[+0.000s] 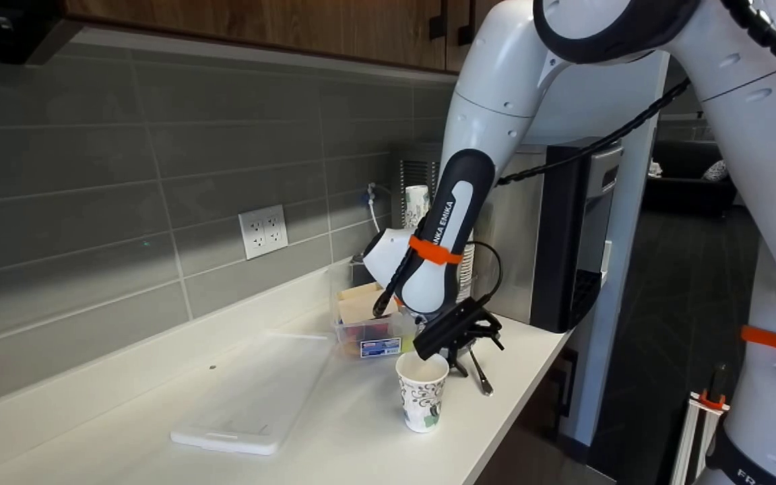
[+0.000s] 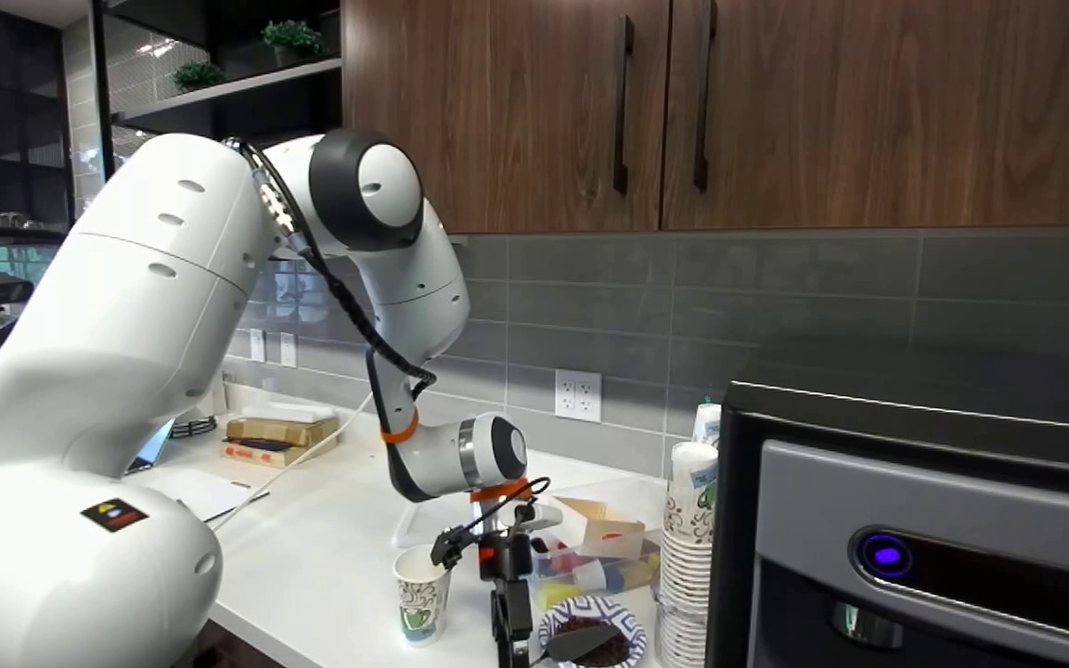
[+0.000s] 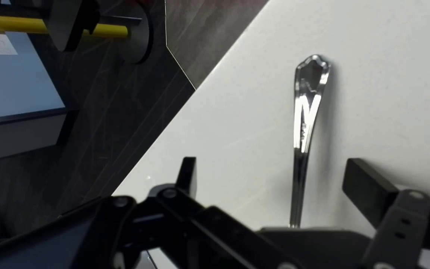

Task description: Use the metal utensil to steer what's in the bowl

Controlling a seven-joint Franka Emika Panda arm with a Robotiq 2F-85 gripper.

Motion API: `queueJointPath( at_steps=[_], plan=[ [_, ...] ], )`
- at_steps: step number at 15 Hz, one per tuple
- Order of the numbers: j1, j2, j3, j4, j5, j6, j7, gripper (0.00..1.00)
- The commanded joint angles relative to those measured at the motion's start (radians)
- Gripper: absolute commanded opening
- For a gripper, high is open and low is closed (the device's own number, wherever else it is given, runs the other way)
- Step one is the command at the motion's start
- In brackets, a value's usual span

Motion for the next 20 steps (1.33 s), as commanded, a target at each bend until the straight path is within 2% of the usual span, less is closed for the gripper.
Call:
queueJointPath(
  at_steps=[1, 10, 16, 17, 18, 20],
  plan=[
    [-0.016, -0.033, -0.002, -0.018, -0.022, -0.024, 0.023, 1.00],
    [-0.060, -0.005, -0.007, 0.005, 0.001, -0.023, -0.003, 1.00],
    [-0.066, 0.000, 0.001, 0.008, 0.012, -0.035, -0.011, 1.00],
    [-0.065, 0.001, 0.002, 0.008, 0.013, -0.038, -0.010, 0.75],
    [-0.064, 0.004, 0.003, 0.009, 0.012, -0.042, -0.009, 0.74],
    [-0.064, 0.005, 0.004, 0.008, 0.010, -0.050, -0.007, 0.58]
  ],
)
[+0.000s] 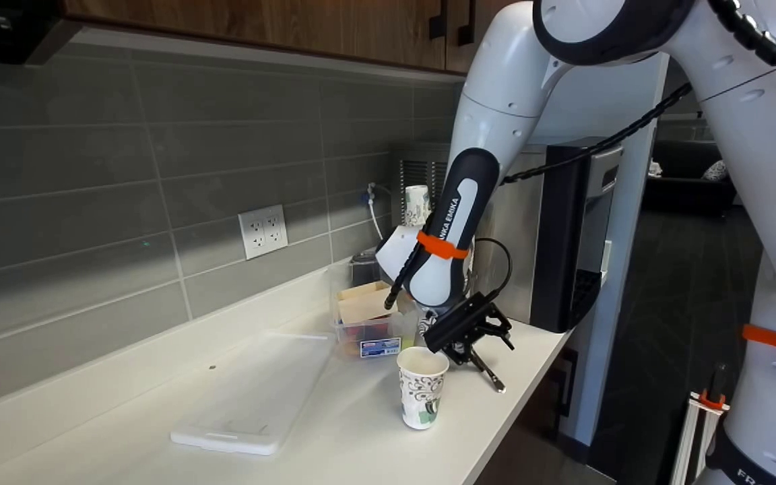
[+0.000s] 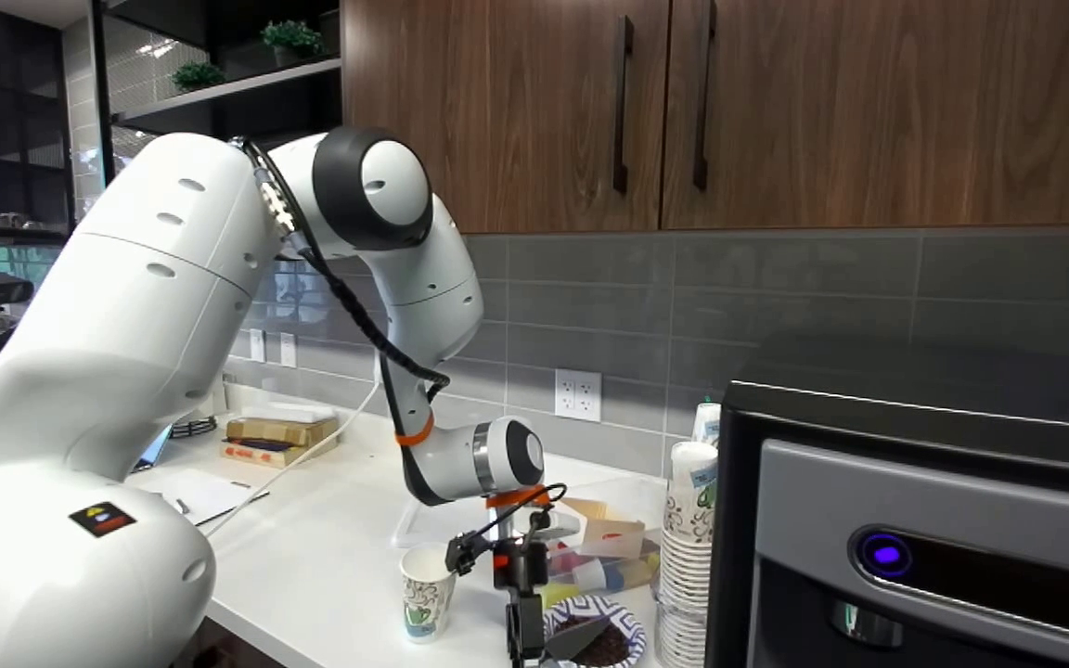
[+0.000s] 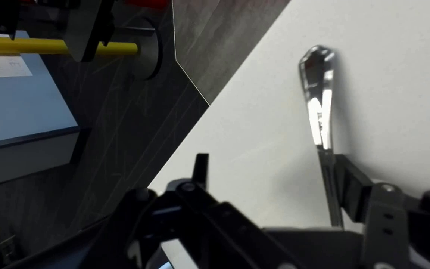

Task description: Use the metal utensil to steer what's in the bowl

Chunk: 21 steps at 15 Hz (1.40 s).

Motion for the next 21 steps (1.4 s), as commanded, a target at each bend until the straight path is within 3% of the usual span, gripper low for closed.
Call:
queueJointPath(
  at_steps=[1, 7, 9, 10, 12, 21],
  plan=[
    [-0.010, 0.005, 0.011, 0.010, 0.006, -0.031, -0.007, 0.50],
    [-0.012, 0.004, 0.010, 0.005, 0.001, -0.017, -0.002, 0.04],
    [-0.013, 0.002, 0.010, 0.004, 0.003, -0.016, -0.005, 0.00],
    [-0.014, 0.001, 0.012, 0.004, 0.005, -0.015, -0.010, 0.32],
    [-0.015, -0.004, 0.016, 0.003, 0.010, -0.016, -0.017, 0.27],
    [-0.026, 0.002, 0.035, -0.004, 0.005, 0.014, -0.122, 0.95]
  ],
)
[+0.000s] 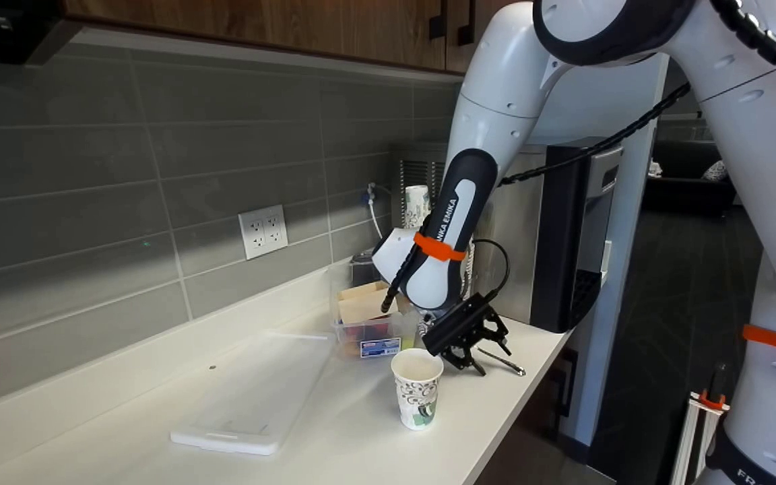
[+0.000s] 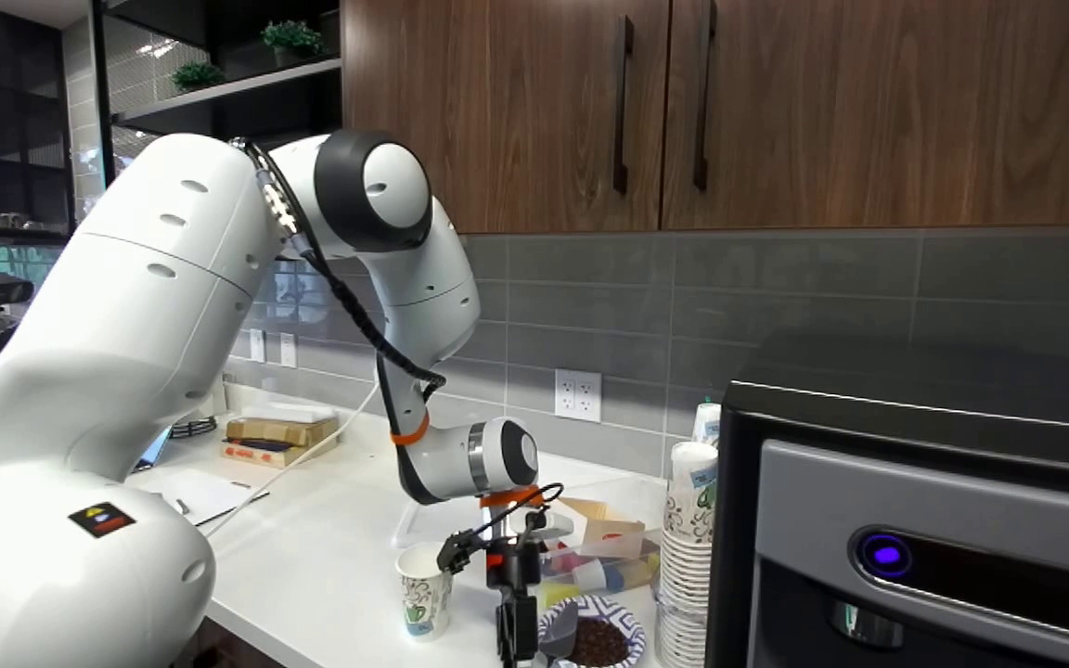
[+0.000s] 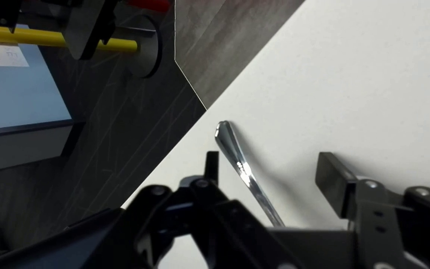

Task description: Use the metal utensil to steer what's in the bowl

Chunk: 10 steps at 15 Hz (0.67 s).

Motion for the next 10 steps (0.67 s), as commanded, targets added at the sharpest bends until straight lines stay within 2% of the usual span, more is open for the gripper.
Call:
queueJointPath(
  at_steps=[1, 10],
  plan=[
    [-0.027, 0.000, 0.013, -0.007, -0.006, 0.033, -0.092, 0.99],
    [-0.027, -0.011, 0.002, -0.036, -0.056, 0.088, -0.306, 1.00]
  ],
)
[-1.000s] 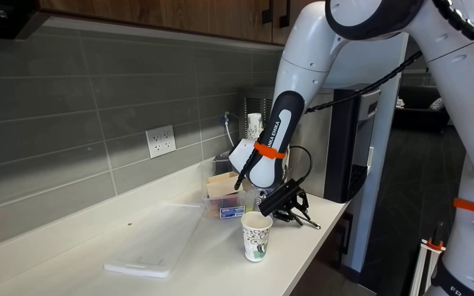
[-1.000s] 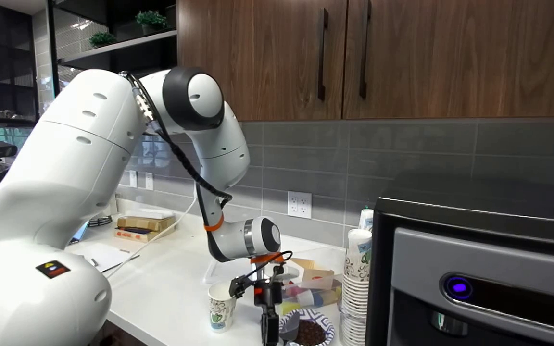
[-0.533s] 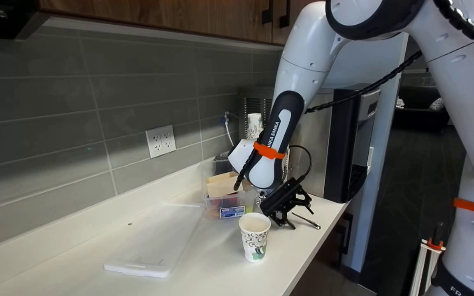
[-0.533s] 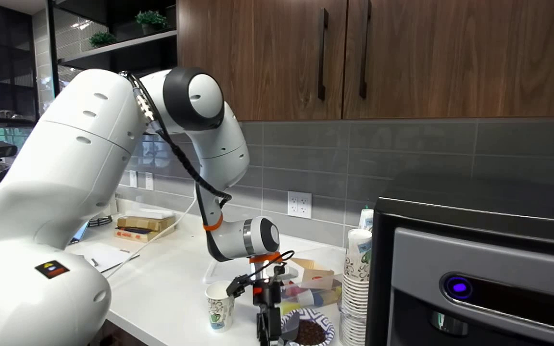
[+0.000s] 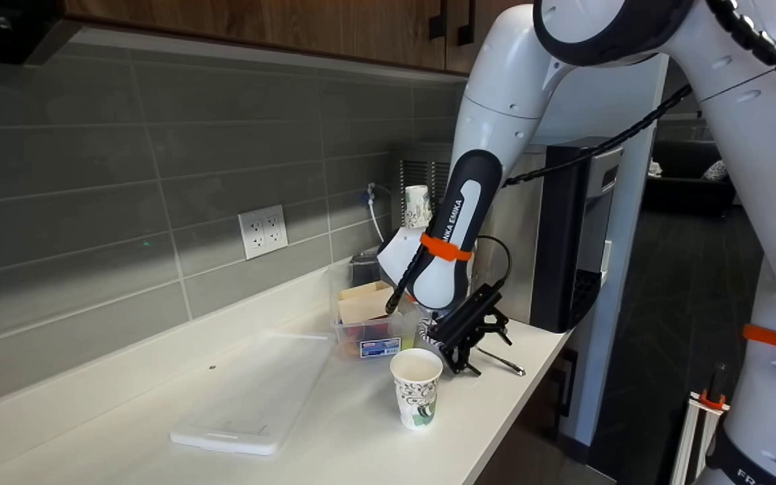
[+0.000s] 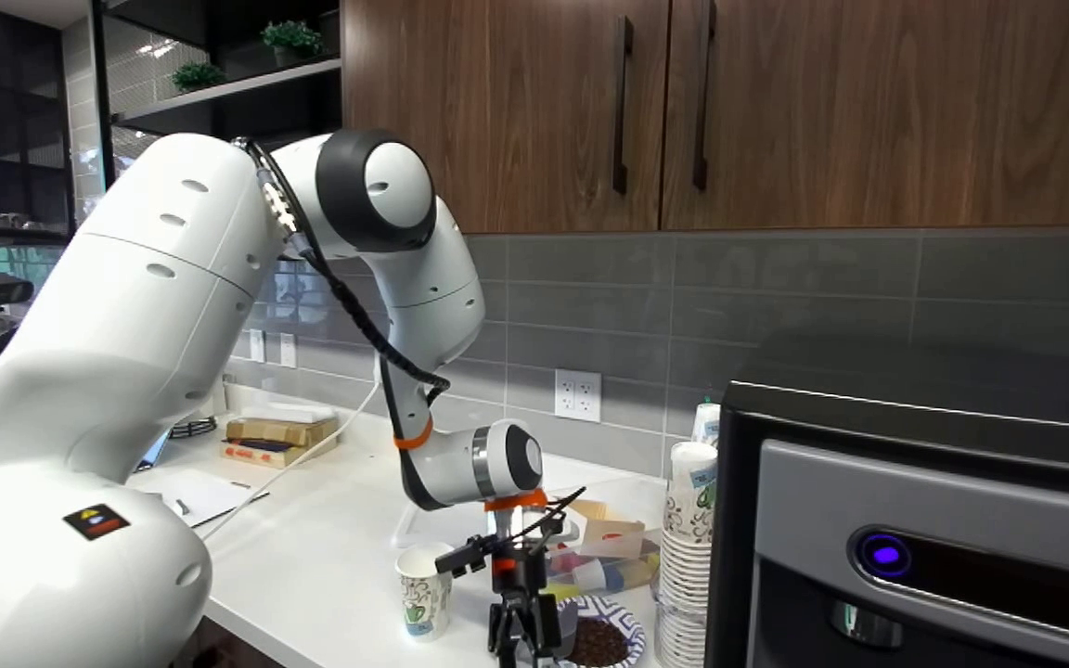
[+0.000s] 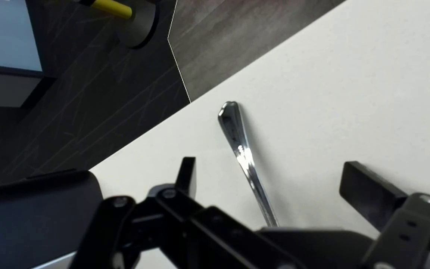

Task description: Use the metal utensil to steer what's in the bowl

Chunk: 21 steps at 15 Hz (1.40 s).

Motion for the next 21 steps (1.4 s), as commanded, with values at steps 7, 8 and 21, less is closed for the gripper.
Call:
queueJointPath(
  at_steps=[7, 8, 21],
  plan=[
    [0.007, -0.037, -0.016, -0.058, -0.105, 0.071, -0.095, 1.00],
    [0.007, -0.044, -0.018, -0.067, -0.120, 0.079, -0.097, 1.00],
    [-0.038, -0.094, -0.042, -0.136, -0.272, 0.151, -0.062, 1.00]
  ],
)
